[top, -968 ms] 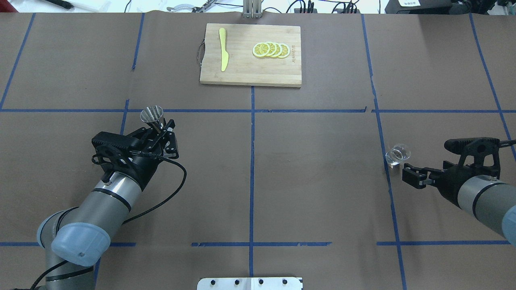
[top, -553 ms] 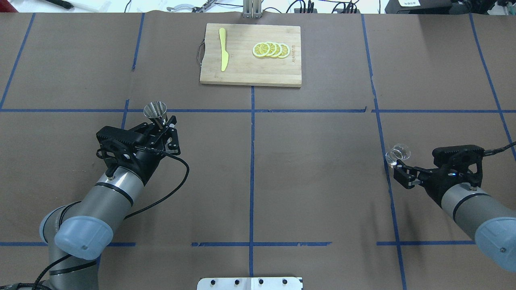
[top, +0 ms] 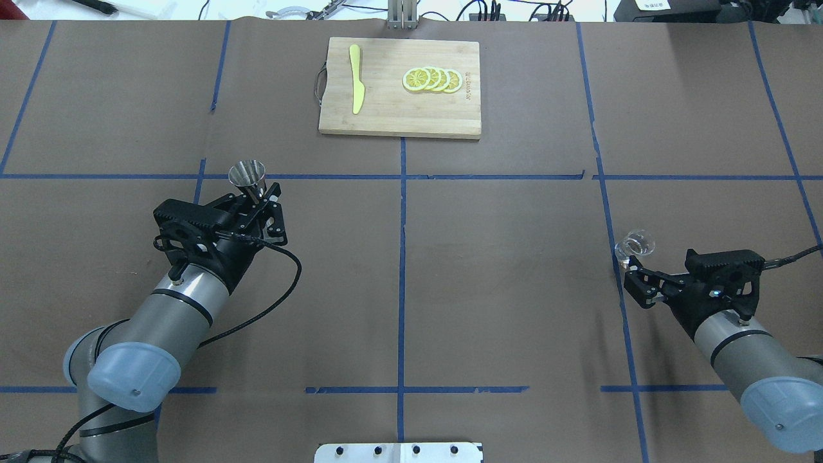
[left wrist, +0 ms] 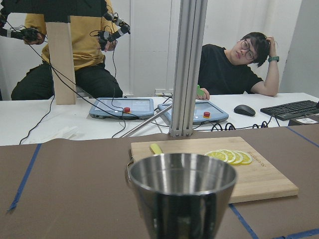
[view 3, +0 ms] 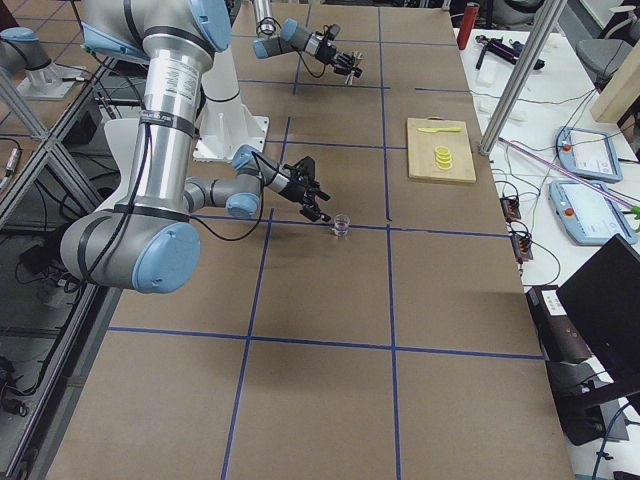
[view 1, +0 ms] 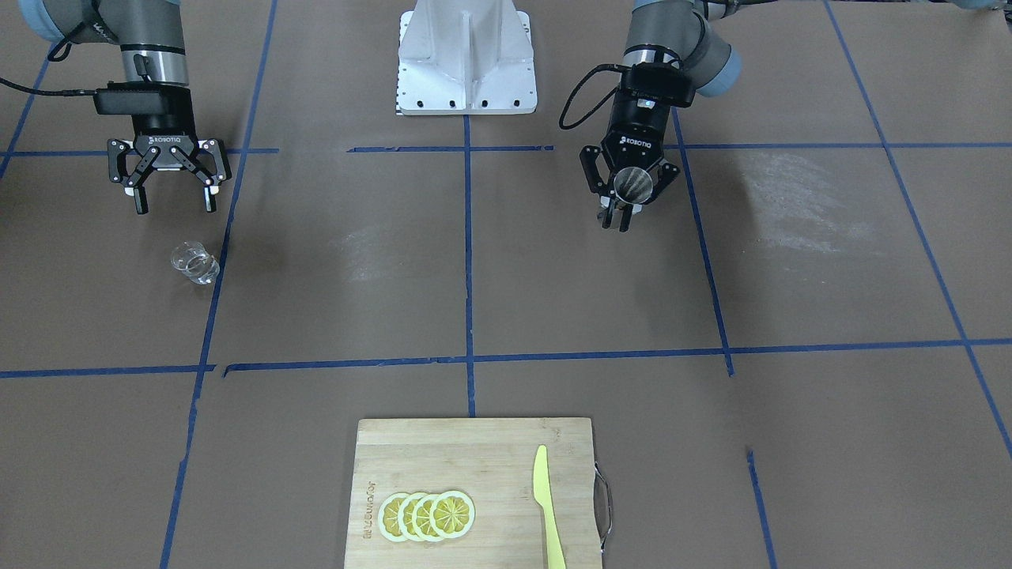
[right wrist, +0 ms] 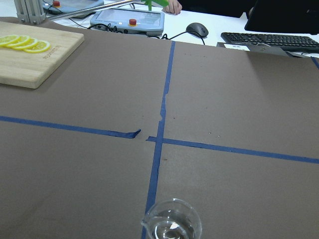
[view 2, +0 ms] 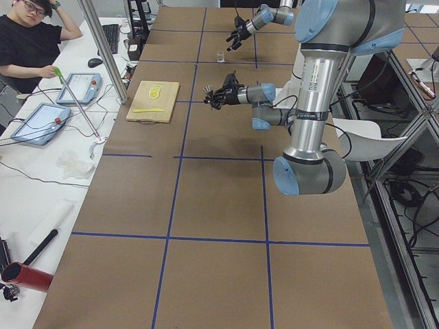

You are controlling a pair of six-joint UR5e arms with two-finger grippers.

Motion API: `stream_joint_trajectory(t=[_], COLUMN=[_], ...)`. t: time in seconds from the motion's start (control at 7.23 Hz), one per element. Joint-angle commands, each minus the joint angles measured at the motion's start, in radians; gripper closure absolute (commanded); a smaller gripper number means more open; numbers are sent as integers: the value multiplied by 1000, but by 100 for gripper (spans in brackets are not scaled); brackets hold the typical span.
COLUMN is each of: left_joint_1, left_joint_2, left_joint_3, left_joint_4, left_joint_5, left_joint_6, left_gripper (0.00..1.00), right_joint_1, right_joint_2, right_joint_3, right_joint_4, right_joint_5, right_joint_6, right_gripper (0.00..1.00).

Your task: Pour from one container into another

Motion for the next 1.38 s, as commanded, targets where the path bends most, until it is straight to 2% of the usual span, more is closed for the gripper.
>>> stream_joint_trajectory(t=[0.0, 0.28, 0.42, 0.69, 1.25], left_joint_1=[0, -2, -5, -6, -11], left_joint_2=[0, 1, 1, 1, 1], left_joint_3=[3, 23, 23, 33, 37], left_joint_4=[1, 0, 0, 0, 0], left_joint_5=[0, -2, -2, -2, -8], left_joint_6=[0, 0, 0, -2, -2], left_gripper=[100, 100, 100, 100, 100], right_joint_1=[-35, -55, -52, -53, -24], right_joint_2=[29, 62, 118, 131, 137], right_joint_3=[-122, -149, -198, -241, -261], right_joint_4=[123, 127, 130, 133, 133], right_joint_5=[-106, -138, -140, -155, -160], right_joint_6=[-14, -14, -16, -17, -48], right_gripper=[0, 0, 0, 0, 0])
